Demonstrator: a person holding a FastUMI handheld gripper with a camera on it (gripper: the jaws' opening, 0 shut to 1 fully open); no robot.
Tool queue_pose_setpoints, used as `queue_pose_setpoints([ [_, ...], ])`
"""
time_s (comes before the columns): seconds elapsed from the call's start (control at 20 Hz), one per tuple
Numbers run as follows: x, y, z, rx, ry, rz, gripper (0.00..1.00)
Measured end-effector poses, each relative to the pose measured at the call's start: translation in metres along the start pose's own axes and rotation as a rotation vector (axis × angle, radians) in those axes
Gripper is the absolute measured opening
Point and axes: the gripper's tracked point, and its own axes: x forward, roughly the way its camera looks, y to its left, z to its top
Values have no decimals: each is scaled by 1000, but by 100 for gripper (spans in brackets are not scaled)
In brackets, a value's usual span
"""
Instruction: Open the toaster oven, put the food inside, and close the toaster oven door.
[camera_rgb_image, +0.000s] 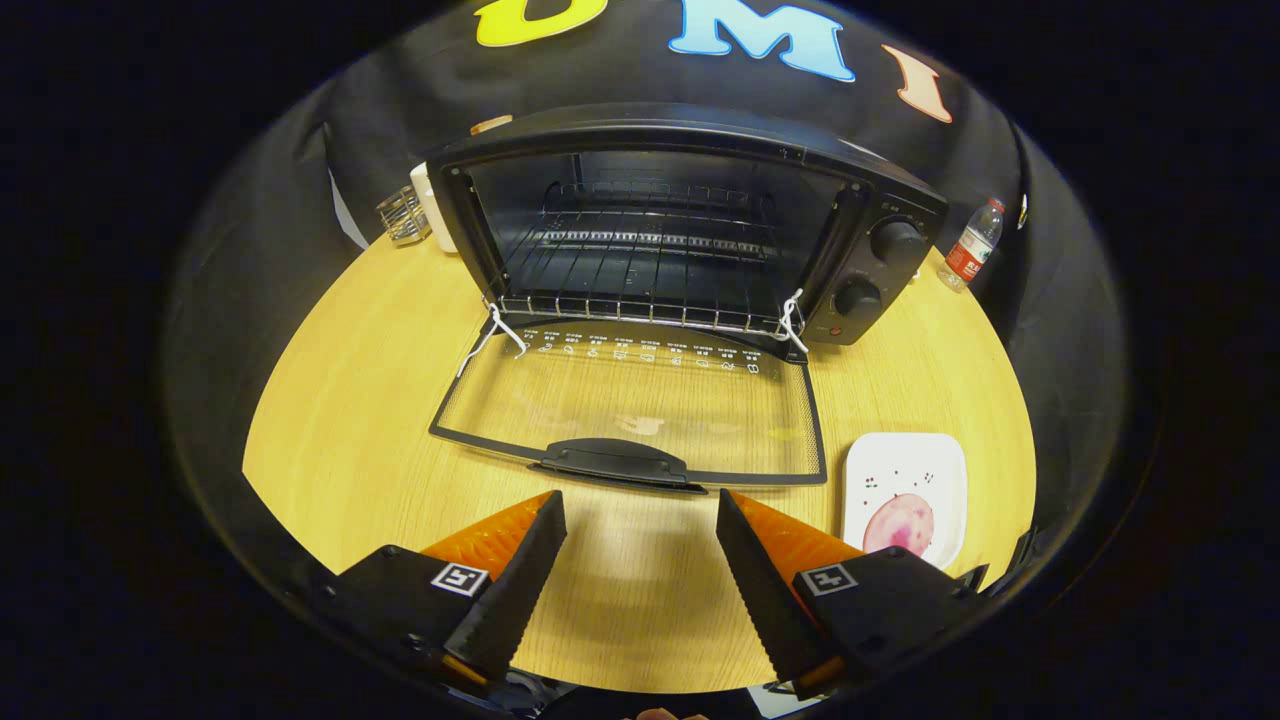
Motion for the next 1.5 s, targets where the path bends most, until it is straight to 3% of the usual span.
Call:
queue_pose_setpoints([
  [0.4,-50,-38,-21,-12,-28,-22,98],
  [0.8,-100,-145,-35,40,-58,-131,99],
  [1.15,-87,-245,-41,165,-25,-147,99],
  [1.5,-40,-296,-39,212,64,-69,97],
])
